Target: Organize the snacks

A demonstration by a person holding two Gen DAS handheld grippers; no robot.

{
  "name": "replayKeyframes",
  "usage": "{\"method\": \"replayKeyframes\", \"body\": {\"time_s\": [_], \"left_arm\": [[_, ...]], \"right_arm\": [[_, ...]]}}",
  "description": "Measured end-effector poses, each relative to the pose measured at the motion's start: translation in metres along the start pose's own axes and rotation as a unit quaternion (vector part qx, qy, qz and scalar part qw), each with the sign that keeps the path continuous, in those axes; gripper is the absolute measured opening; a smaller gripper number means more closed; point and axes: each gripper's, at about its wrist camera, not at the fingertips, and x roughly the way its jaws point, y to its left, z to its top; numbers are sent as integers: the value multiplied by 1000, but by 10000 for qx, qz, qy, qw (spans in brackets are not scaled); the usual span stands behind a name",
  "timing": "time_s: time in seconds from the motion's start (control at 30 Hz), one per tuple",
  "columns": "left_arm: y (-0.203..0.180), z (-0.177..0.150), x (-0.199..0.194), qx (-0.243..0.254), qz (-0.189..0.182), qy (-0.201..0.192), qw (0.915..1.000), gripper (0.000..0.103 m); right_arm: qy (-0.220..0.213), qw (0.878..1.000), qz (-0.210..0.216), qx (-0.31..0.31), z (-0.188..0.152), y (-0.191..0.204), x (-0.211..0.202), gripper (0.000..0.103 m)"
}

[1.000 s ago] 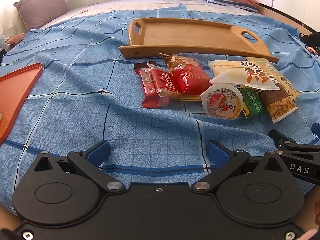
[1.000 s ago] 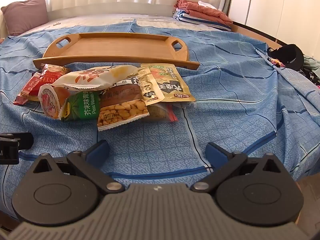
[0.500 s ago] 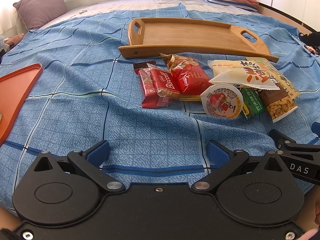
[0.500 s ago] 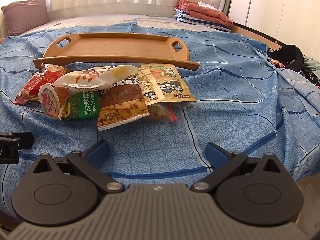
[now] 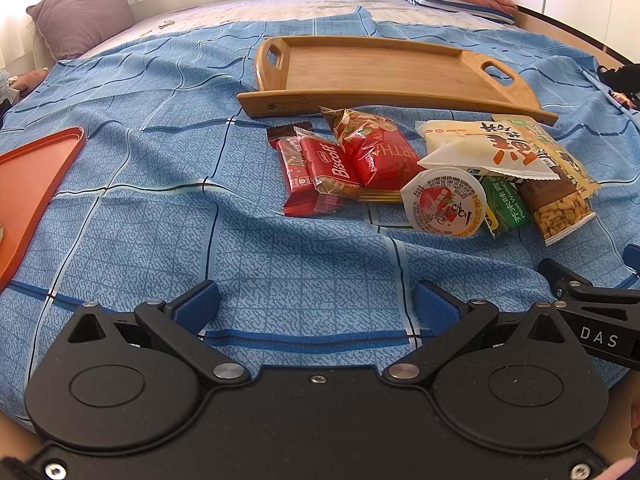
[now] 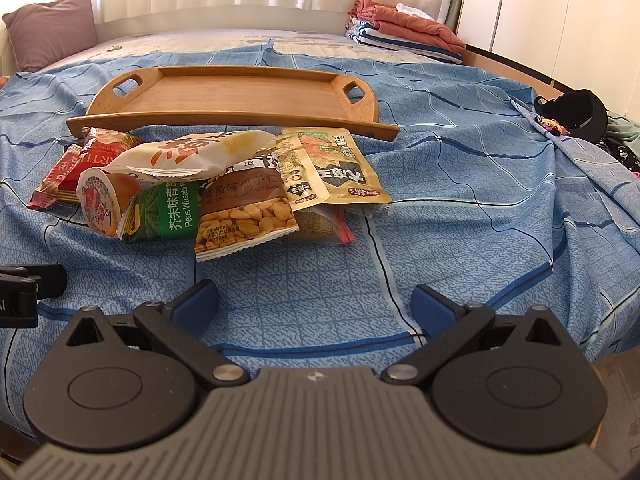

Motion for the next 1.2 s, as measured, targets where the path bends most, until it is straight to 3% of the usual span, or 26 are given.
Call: {"method": "replayKeyframes", "body": {"time_s": [1.2], "left_arm": [[1,0,-1,32,-19,-16,10000,103]], "right_arm": [[-101,9999,-9,-100,-2,-2,-3,103]]}}
